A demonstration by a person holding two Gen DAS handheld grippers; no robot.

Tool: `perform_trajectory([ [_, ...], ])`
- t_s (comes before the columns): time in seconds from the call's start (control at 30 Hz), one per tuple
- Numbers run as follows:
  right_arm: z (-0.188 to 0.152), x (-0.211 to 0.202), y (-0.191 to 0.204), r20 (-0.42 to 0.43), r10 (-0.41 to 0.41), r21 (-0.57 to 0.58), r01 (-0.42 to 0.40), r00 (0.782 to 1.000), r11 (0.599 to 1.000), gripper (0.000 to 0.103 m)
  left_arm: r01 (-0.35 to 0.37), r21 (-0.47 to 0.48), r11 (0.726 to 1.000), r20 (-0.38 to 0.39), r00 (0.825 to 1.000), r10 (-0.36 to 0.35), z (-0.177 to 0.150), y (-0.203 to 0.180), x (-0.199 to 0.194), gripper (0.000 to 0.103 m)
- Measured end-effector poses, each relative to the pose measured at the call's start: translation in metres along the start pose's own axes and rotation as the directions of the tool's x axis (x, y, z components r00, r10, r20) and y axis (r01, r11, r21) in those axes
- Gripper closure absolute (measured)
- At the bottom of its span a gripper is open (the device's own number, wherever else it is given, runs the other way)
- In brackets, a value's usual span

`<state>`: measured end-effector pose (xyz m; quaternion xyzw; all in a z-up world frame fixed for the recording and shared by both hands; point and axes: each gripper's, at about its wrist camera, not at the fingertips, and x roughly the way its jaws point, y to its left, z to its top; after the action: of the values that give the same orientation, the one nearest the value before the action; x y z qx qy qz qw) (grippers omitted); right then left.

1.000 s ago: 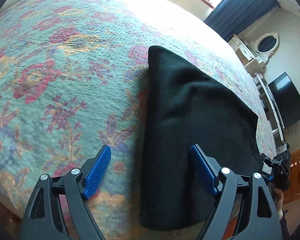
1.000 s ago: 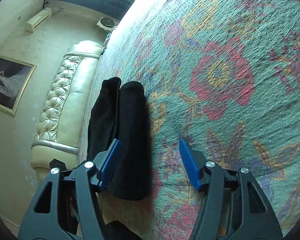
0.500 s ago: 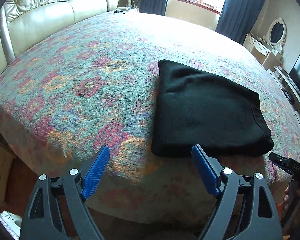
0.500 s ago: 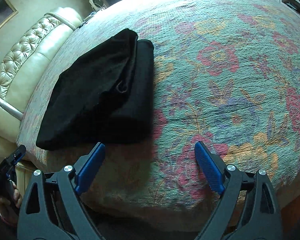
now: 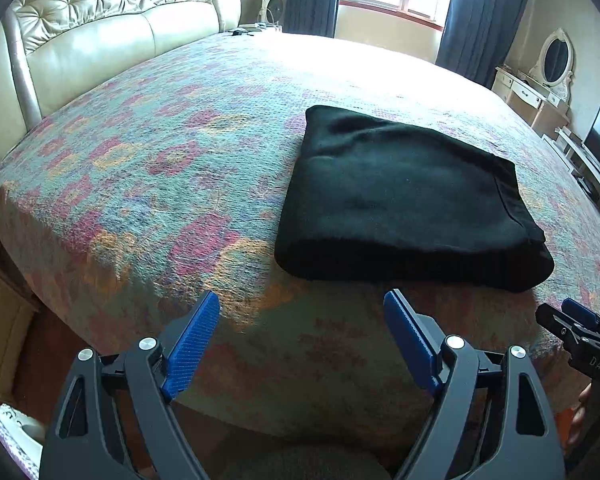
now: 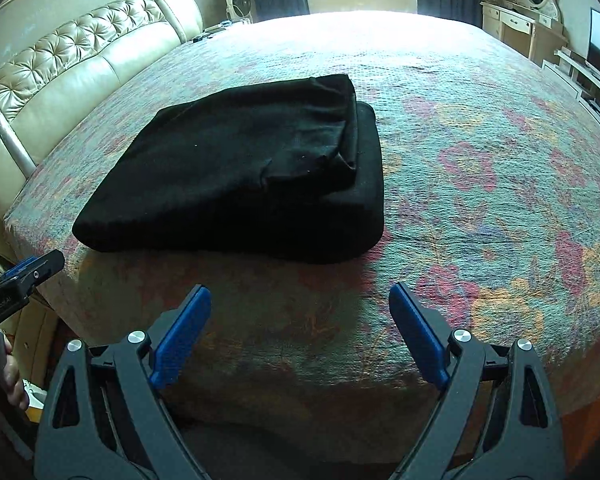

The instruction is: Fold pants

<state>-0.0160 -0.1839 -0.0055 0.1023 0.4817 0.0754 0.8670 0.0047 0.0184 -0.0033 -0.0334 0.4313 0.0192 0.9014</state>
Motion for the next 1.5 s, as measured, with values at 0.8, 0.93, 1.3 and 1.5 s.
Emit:
perform_trajectory([
  [0.8, 0.002, 0.004, -0.002, 0.006, 0.009, 0.031, -0.009, 1.0, 0.999, 0.013, -0.006, 0.05, 0.999, -0.008, 1.0, 0.007, -0.009, -0.021, 0.001, 0.02],
  [0.93, 0.001, 0.005, -0.002, -0.001, 0.012, 0.027, -0.012, 1.0, 1.0, 0.013, -0.005, 0.058, 0.998, -0.008, 1.0, 0.005, -0.008, -0.022, 0.001, 0.02],
  [1.3, 0.0, 0.007, 0.0, -0.004, 0.014, 0.027, -0.014, 1.0, 1.0, 0.013, 0.007, 0.069, 0.998, -0.009, 1.0, -0.006, -0.009, -0.025, 0.0, 0.02],
  [1.5, -0.001, 0.008, 0.002, -0.005, 0.014, 0.028, -0.013, 1.0, 1.0, 0.013, 0.002, 0.07, 0.998, -0.011, 1.0, -0.001, -0.007, -0.023, 0.001, 0.02],
])
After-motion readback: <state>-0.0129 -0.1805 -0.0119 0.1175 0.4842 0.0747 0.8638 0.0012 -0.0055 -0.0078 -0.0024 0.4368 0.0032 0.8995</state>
